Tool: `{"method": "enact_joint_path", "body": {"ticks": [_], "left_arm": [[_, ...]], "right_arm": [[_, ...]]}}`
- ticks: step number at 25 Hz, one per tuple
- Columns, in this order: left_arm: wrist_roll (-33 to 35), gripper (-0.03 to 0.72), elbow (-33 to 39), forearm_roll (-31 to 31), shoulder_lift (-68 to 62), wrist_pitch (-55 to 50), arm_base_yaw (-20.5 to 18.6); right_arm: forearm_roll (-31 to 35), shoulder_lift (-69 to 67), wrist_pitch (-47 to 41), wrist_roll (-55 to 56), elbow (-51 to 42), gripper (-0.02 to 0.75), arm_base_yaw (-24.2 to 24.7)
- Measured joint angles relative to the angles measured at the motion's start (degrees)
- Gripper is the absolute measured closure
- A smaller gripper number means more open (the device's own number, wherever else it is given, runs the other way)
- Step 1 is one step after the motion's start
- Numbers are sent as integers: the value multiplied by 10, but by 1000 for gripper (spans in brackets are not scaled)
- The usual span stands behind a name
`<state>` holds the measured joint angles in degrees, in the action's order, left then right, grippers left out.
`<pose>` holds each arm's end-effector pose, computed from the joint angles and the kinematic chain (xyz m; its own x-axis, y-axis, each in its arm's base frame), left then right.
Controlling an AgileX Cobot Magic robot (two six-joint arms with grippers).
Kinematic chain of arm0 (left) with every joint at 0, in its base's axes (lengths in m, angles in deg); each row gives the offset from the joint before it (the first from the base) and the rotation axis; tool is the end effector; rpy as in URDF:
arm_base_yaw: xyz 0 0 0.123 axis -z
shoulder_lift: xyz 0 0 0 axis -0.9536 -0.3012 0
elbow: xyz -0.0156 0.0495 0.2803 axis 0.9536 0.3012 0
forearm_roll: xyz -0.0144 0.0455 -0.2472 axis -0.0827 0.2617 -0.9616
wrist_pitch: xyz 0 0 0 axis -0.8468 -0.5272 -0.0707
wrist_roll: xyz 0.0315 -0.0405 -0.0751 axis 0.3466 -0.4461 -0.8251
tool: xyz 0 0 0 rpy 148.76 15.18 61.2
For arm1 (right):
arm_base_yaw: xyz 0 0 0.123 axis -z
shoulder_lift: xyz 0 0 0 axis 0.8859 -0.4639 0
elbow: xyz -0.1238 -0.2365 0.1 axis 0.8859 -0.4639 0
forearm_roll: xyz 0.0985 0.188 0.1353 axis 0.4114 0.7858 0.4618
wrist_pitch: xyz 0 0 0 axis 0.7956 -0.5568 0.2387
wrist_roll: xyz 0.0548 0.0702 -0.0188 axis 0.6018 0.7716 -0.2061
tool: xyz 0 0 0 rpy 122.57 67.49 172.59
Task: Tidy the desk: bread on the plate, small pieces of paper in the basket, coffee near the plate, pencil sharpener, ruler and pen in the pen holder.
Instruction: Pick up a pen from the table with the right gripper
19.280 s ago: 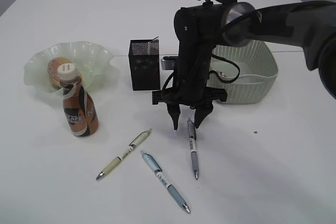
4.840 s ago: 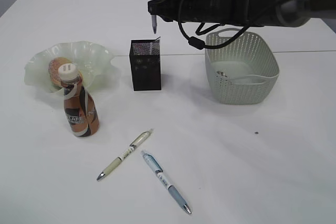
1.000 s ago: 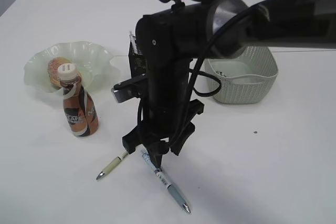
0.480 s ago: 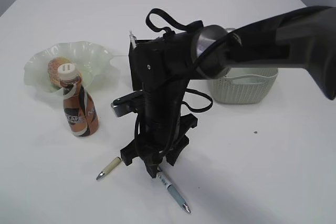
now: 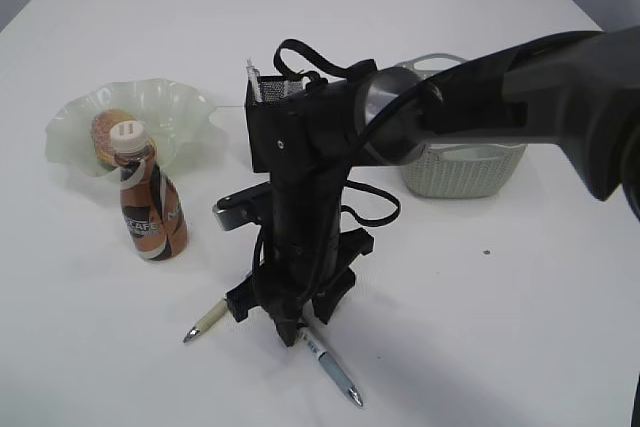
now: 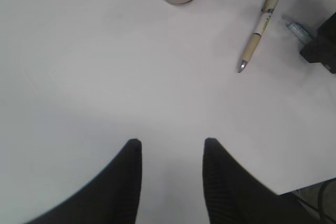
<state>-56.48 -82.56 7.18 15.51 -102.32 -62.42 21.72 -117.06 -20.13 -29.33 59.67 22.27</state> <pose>0.1669 -0.0395 0.2881 -0.8744 0.0495 -0.4826 0.1352 0.9802 -0.1444 0.3297 0.2884 0.1187 -0.8376 -0.5459 0.0205 -0.5421 0.8353 0.0911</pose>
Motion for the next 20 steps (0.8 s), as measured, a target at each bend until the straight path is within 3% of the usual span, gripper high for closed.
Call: {"method": "enact_joint_path", "body": {"ticks": [6,14,20], "left_arm": [[0,398,0,0,0,0,0],[0,398,0,0,0,0,0],[0,398,0,0,0,3,0]], "right_arm": [[1,-2,0,9,2,381,0],[0,-3,-1,10,3,603,0],[1,-1,-6,4,3,620,0]]}}
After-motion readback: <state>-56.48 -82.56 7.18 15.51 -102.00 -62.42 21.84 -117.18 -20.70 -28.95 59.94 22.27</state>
